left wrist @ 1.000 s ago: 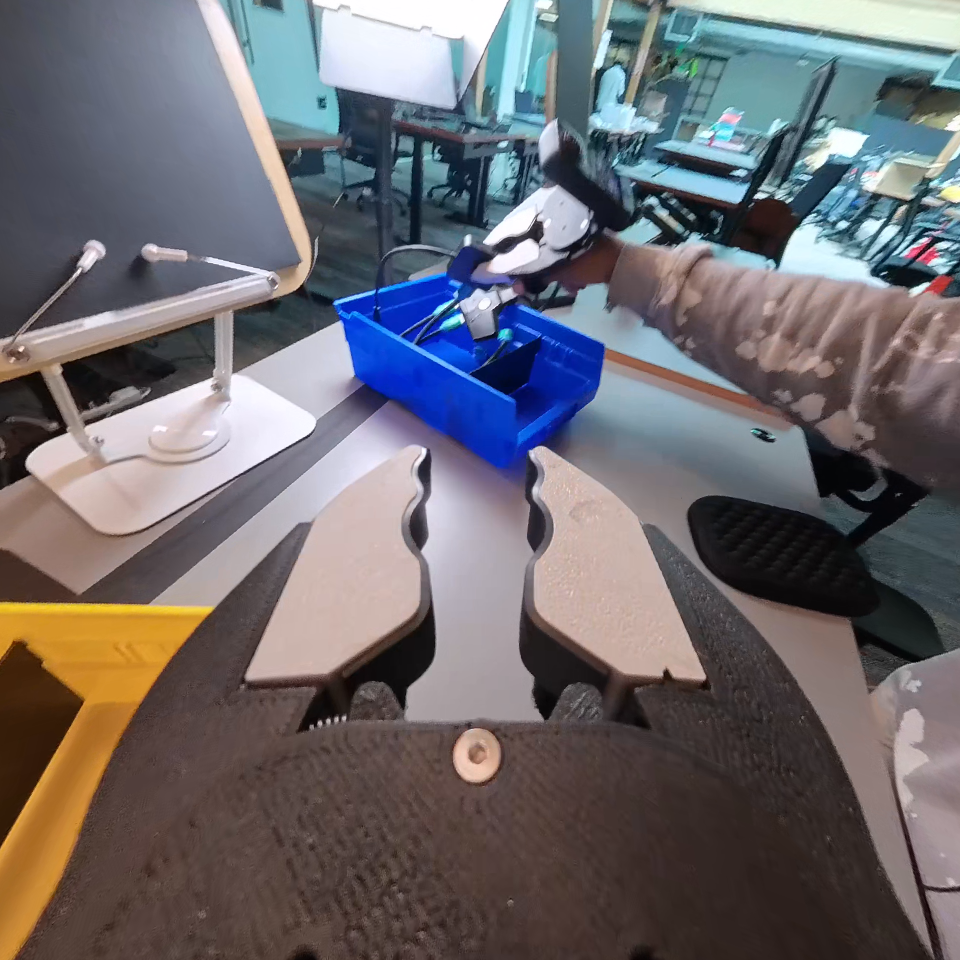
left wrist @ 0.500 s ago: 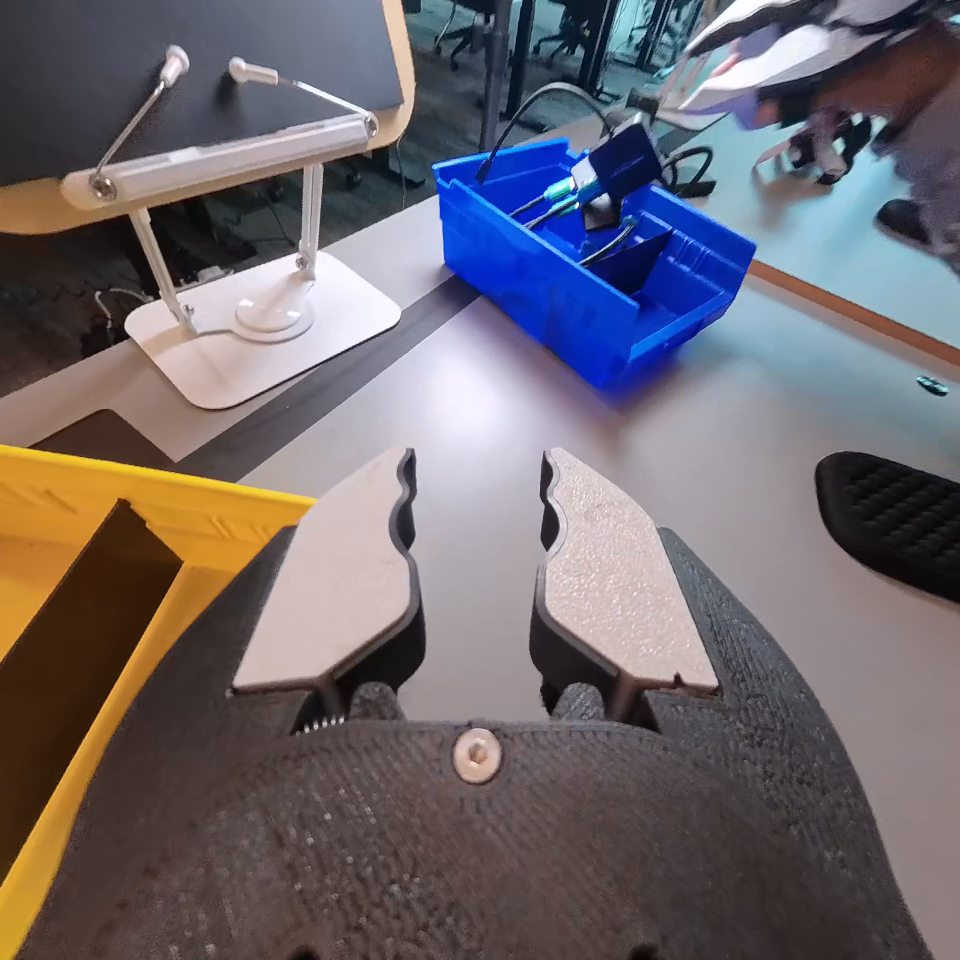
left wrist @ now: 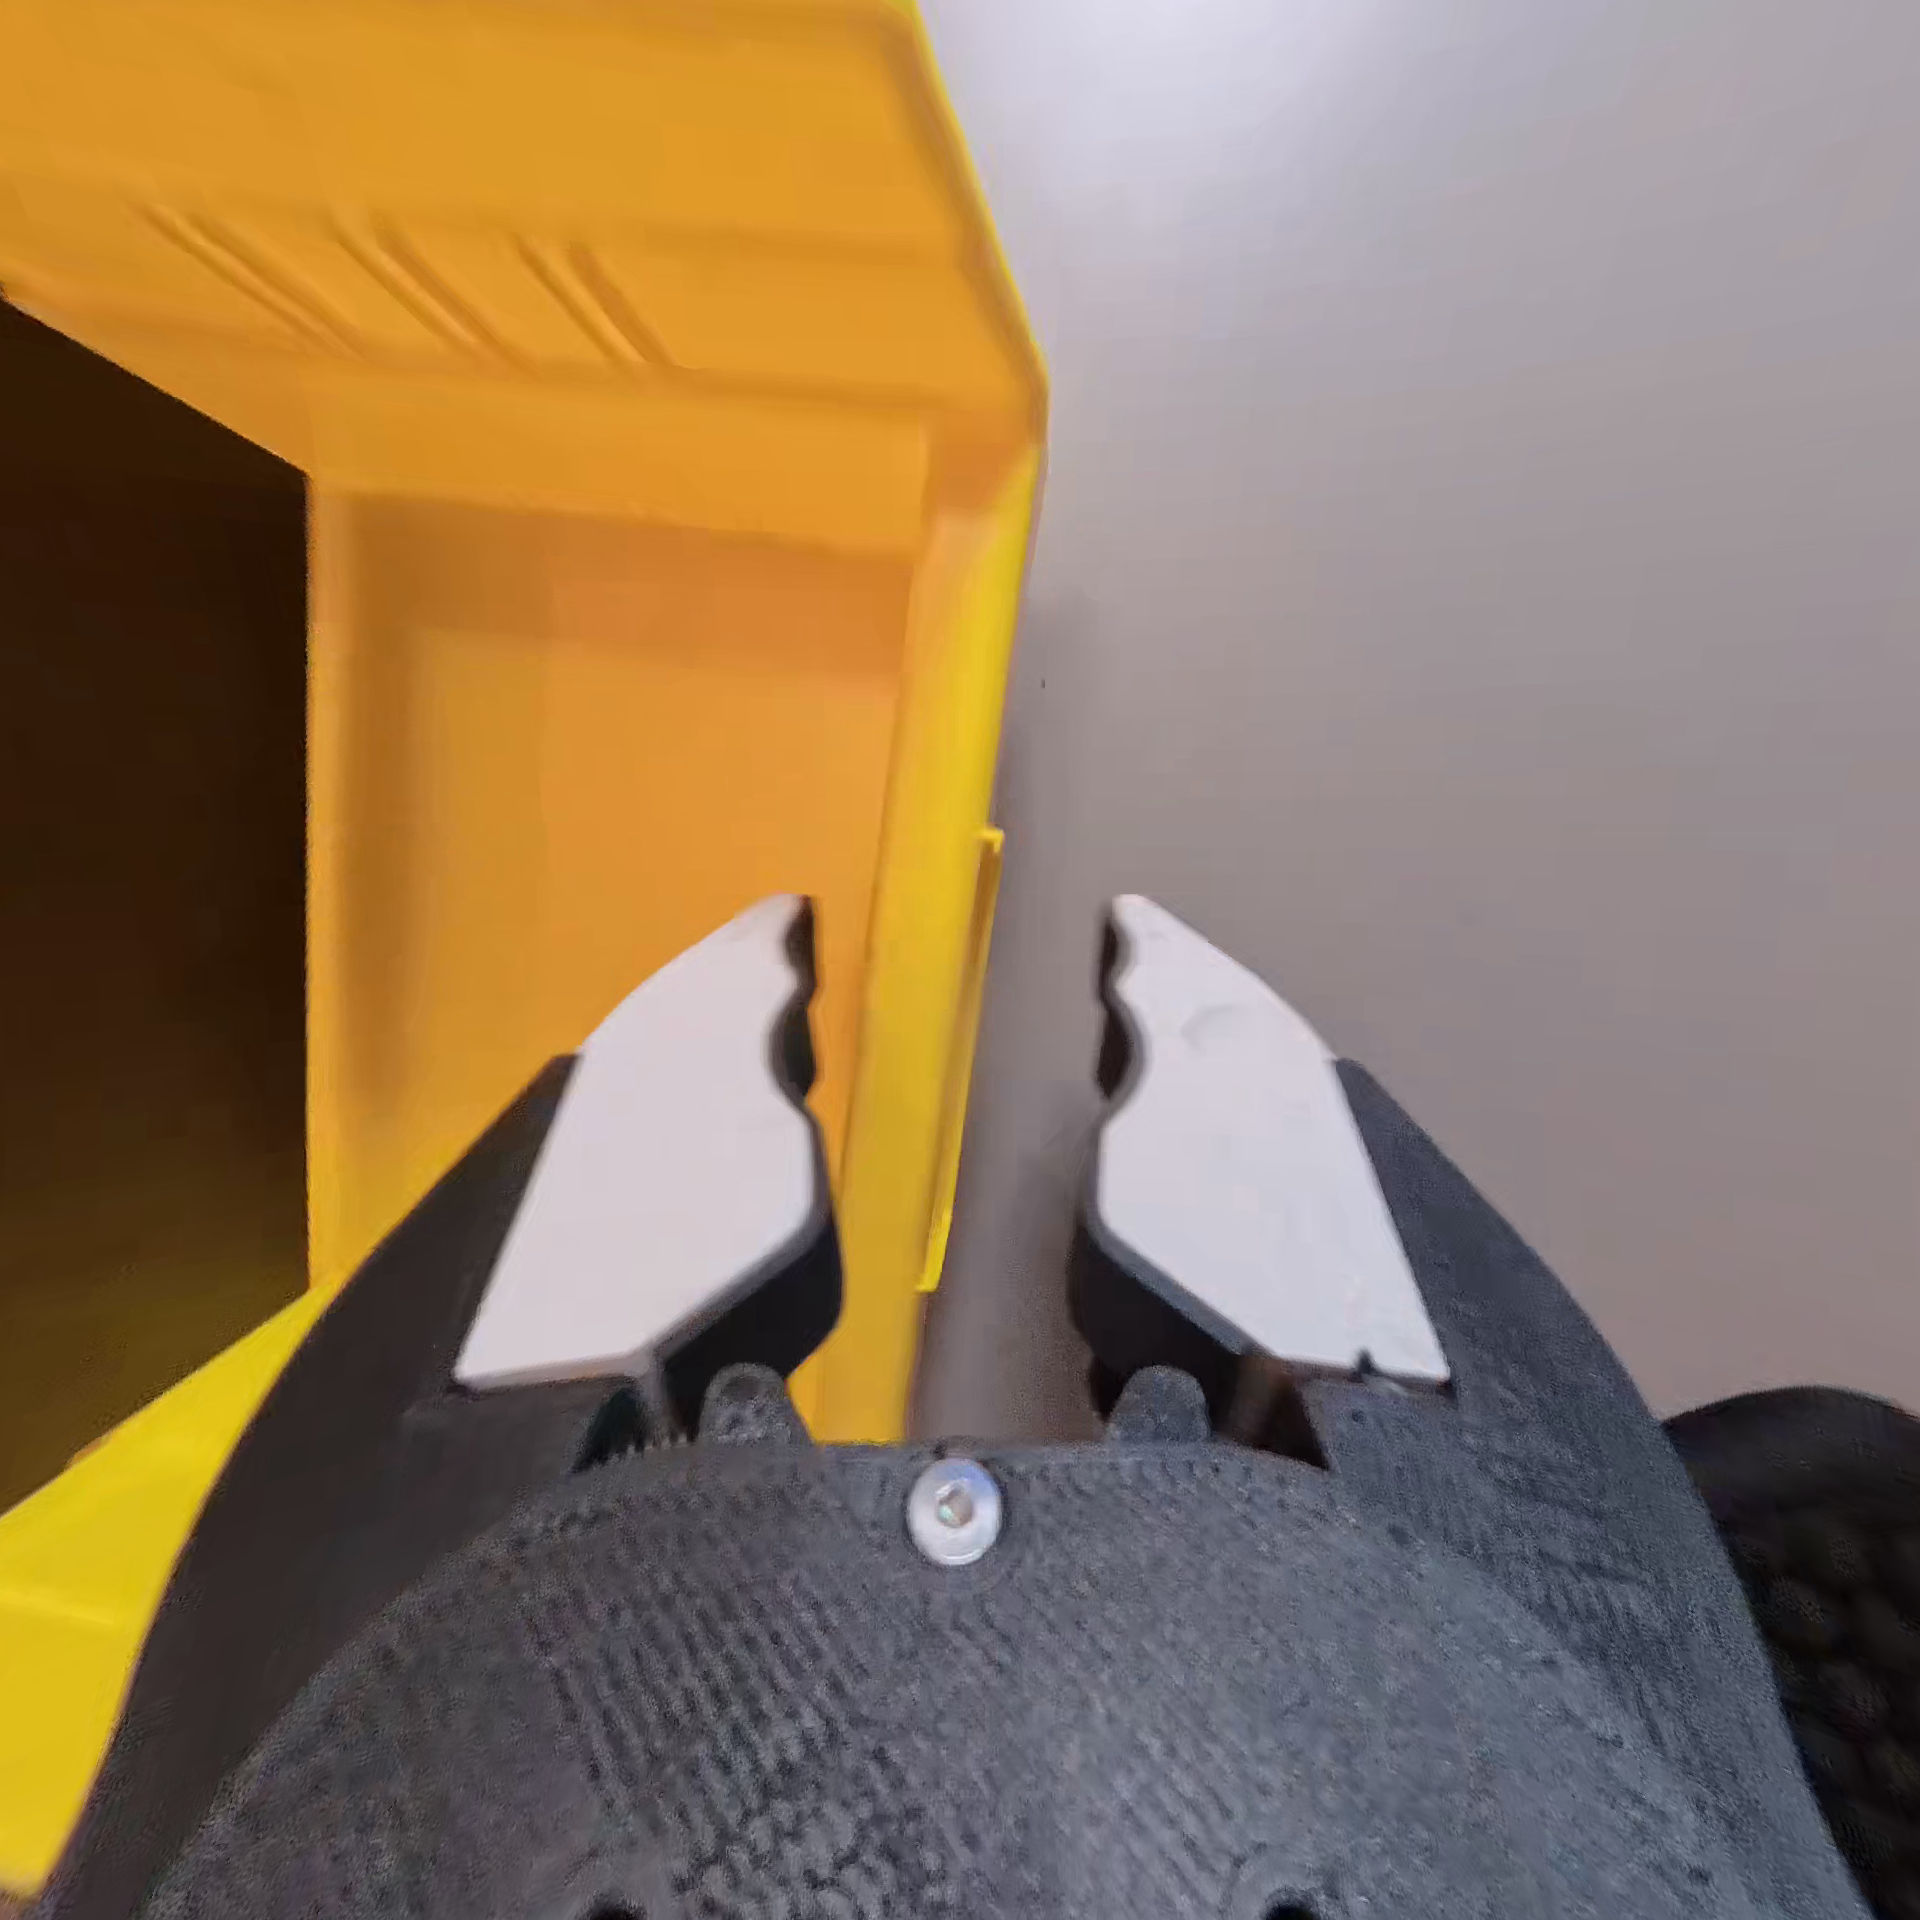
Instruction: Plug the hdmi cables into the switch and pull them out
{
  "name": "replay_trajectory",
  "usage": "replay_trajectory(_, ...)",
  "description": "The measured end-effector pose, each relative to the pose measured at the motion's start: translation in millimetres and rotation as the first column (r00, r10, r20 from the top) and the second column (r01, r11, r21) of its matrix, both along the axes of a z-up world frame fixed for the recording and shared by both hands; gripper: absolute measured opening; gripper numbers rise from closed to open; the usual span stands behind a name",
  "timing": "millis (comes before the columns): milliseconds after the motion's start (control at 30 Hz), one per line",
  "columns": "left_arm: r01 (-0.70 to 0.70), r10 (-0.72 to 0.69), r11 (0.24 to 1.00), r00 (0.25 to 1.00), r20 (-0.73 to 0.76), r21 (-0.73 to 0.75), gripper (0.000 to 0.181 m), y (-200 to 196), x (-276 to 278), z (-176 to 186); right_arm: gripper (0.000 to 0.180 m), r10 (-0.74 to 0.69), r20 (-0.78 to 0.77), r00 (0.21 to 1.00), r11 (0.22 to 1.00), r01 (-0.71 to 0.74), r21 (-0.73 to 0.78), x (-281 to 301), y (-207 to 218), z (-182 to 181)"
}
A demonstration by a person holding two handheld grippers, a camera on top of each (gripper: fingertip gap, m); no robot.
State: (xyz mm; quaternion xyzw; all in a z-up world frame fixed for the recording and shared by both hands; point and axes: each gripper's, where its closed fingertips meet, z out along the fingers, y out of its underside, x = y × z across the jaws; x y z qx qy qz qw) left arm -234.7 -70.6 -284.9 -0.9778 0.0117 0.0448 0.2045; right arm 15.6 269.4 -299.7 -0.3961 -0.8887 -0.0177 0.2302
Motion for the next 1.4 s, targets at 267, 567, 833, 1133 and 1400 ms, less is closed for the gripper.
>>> replay_trajectory(267,0.120,-0.124,0.992,0.986,-0.109,-0.039,0.025,-4.5,15.4,-9.9,0.028,0.149,-0.081,0.985,0.989,-0.148,0.016,3.7,-62.0,1.4)
replay_trajectory(567,0.341,-0.346,0.938,0.928,-0.136,-0.054,0.025,37.0,66.1,-9.8,0.029,0.366,-0.131,0.922,0.931,-0.363,0.046,25.9,-150.8,2.4)
replay_trajectory(833,0.447,-0.372,0.858,0.881,-0.292,0.254,0.033,51.5,101.8,41.5,0.039,-0.014,-0.534,0.845,0.948,-0.159,-0.276,43.2,-188.6,84.7)
replay_trajectory(1133,-0.051,-0.068,0.736,0.987,0.148,0.676,0.067,97.8,215.1,54.3,0.051,-0.687,-0.551,0.474,0.710,0.273,-0.650,86.9,-71.8,76.2)
replay_trajectory(1400,-0.323,0.215,0.645,0.946,0.242,0.692,0.059,164.2,207.0,30.9,0.012,-0.750,-0.515,0.414,0.651,0.328,-0.685,63.9,-50.7,56.5)
